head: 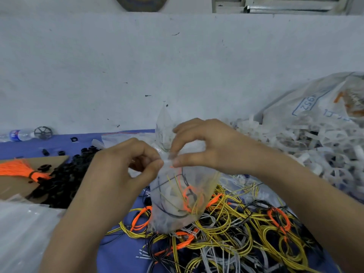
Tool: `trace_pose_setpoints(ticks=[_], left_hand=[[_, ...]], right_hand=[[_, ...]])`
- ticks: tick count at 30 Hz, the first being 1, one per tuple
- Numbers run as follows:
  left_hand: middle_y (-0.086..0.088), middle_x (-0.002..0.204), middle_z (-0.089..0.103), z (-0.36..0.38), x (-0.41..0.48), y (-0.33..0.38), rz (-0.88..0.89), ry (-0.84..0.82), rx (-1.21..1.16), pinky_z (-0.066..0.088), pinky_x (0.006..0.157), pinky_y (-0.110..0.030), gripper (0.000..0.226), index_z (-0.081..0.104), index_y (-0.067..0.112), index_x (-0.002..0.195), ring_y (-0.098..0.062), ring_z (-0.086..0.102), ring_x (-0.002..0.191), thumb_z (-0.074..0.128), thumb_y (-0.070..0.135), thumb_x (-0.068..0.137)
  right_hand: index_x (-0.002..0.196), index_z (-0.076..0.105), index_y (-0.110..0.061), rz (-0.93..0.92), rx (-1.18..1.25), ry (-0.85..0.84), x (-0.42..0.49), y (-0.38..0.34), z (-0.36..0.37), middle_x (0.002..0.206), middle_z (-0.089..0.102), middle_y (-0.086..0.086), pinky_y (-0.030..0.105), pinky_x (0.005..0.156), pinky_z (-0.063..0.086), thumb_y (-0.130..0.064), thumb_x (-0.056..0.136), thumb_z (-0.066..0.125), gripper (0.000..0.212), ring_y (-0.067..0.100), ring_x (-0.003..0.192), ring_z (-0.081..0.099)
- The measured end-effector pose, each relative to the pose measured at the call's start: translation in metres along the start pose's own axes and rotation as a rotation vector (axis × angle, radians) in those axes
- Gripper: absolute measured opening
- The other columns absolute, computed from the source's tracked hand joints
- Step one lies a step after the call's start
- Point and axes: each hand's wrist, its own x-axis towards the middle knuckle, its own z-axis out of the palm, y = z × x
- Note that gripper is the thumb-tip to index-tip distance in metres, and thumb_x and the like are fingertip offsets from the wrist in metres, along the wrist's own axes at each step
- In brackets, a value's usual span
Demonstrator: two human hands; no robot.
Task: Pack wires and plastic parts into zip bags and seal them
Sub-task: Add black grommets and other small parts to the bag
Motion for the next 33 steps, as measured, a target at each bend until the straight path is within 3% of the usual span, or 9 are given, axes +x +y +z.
trace_pose_setpoints(ticks=[2,5,11,14,18,21,26,33], left_hand=[[0.014,0.080,0.063,0.001,0.001,0.004,-0.006,0.007,-0.015,0.041,0.064,-0.004,0.013,0.062,0.029,0.069,-0.002,0.060,0.076,0.068,0.020,0.077],[0.012,0.077,0.063,0.001,0.001,0.004,-0.022,0.018,-0.054,0.043,0.064,-0.008,0.010,0.062,0.028,0.069,-0.004,0.059,0.072,0.067,0.021,0.076],[0.010,0.072,0.063,0.004,0.001,0.002,-0.074,0.007,-0.135,0.042,0.060,-0.007,0.006,0.064,0.029,0.068,-0.004,0.057,0.066,0.063,0.029,0.074],[0.009,0.061,0.061,0.005,0.001,0.001,-0.115,0.000,-0.215,0.038,0.056,-0.005,0.010,0.065,0.029,0.065,-0.002,0.053,0.056,0.065,0.027,0.075],[0.013,0.049,0.051,0.005,0.001,0.002,-0.132,-0.002,-0.240,0.032,0.047,-0.003,0.018,0.065,0.024,0.062,0.000,0.045,0.045,0.068,0.017,0.078],[0.011,0.050,0.052,0.004,0.001,0.002,-0.120,-0.015,-0.245,0.032,0.047,-0.003,0.019,0.066,0.022,0.062,-0.001,0.045,0.045,0.068,0.014,0.079],[0.008,0.057,0.057,0.004,0.001,0.000,-0.097,-0.006,-0.230,0.036,0.052,-0.005,0.017,0.065,0.025,0.063,-0.002,0.049,0.051,0.067,0.019,0.078],[0.006,0.067,0.059,0.009,0.002,-0.001,-0.066,0.001,-0.203,0.045,0.060,-0.018,0.012,0.063,0.031,0.066,-0.007,0.051,0.060,0.066,0.025,0.075]], right_hand=[[0.082,0.072,-0.018,-0.027,-0.040,-0.015,0.005,-0.007,0.002,0.090,0.065,-0.005,0.031,0.090,0.040,-0.022,0.079,0.075,0.006,0.010,0.098,0.056],[0.080,0.072,-0.013,-0.045,-0.007,-0.019,0.005,-0.010,0.001,0.081,0.064,-0.002,0.033,0.085,0.043,-0.015,0.079,0.074,0.003,0.013,0.088,0.058],[0.085,0.072,-0.015,-0.094,-0.019,0.053,0.003,-0.011,0.007,0.081,0.064,-0.004,0.037,0.084,0.044,-0.014,0.079,0.075,0.007,0.014,0.091,0.055],[0.081,0.071,-0.013,-0.166,-0.164,0.077,0.002,-0.013,0.010,0.077,0.061,-0.006,0.035,0.079,0.044,-0.012,0.078,0.072,0.003,0.016,0.091,0.054],[0.075,0.069,-0.008,-0.281,-0.374,0.110,0.003,-0.017,0.015,0.075,0.062,0.002,0.036,0.072,0.044,-0.012,0.077,0.066,0.005,0.020,0.089,0.052],[0.071,0.067,-0.004,-0.309,-0.399,0.129,0.002,-0.018,0.019,0.071,0.061,0.006,0.033,0.068,0.042,-0.010,0.073,0.063,0.007,0.022,0.084,0.052],[0.076,0.067,-0.009,-0.234,-0.283,0.100,0.000,-0.012,0.015,0.075,0.059,-0.002,0.020,0.072,0.036,-0.007,0.076,0.069,0.002,0.017,0.084,0.051],[0.073,0.067,-0.009,-0.208,-0.268,0.143,-0.002,-0.007,0.015,0.072,0.058,-0.003,0.025,0.070,0.038,-0.006,0.074,0.070,0.004,0.017,0.083,0.051]])
